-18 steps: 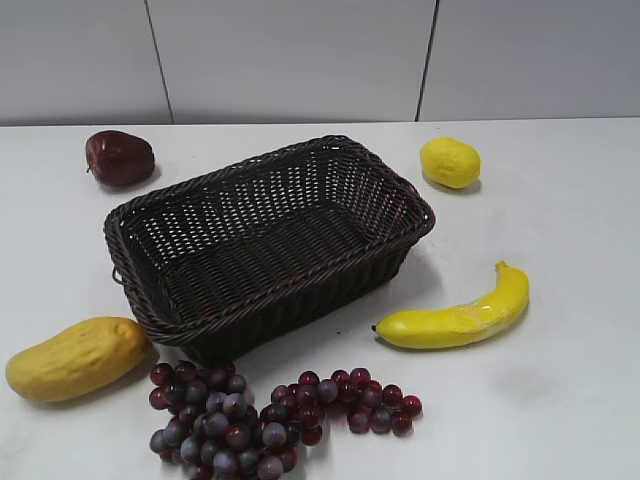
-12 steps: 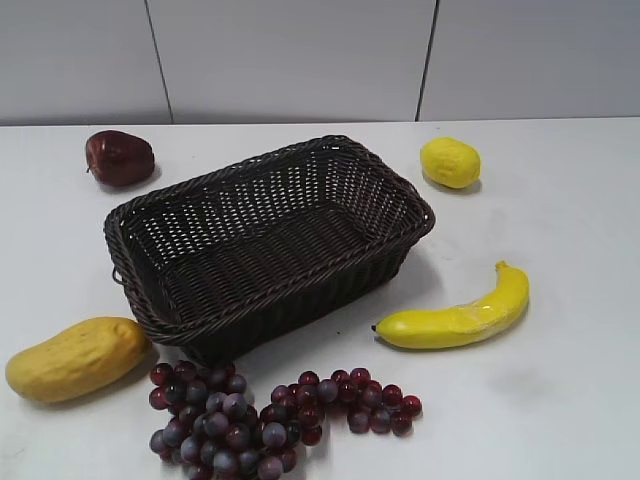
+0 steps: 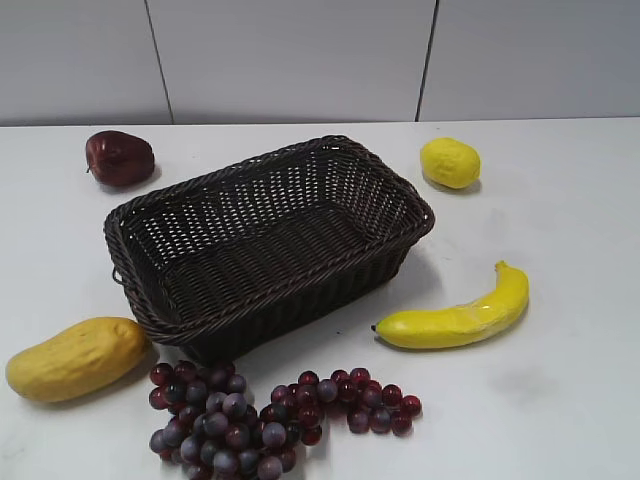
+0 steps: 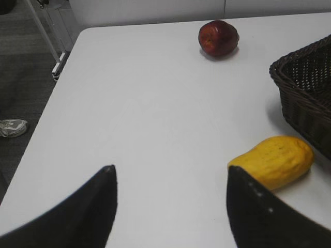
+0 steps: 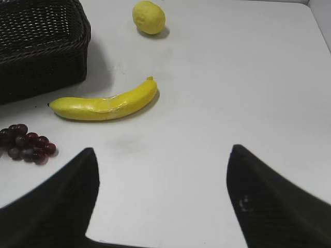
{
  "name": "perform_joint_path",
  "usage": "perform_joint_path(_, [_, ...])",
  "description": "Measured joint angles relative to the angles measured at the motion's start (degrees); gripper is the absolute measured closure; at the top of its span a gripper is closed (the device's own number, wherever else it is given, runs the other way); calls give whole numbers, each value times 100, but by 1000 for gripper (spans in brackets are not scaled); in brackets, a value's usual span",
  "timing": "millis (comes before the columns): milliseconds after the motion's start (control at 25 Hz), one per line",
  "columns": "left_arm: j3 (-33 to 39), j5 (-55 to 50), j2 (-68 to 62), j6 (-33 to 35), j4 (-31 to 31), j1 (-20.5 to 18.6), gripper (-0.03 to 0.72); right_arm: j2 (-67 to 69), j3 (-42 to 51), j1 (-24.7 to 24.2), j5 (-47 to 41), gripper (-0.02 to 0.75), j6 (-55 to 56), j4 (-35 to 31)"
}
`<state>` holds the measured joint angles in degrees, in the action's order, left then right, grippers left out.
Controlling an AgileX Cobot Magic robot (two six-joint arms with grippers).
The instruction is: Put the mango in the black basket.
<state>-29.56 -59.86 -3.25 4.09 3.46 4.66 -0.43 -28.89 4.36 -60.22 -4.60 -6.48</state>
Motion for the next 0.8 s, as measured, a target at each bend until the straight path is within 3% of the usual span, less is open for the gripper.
perform_joint_path(400, [-138,21,-526,270,-346,0,170,0,0,0,0,150,0,0])
perform_joint_path(600, [-355,-48,-1784,1189,-684,0,79,0,0,0,0,150,0,0])
perform_joint_path(800, [-365,242,-3228,2646,-1358,10,62,0,0,0,0,150,0,0])
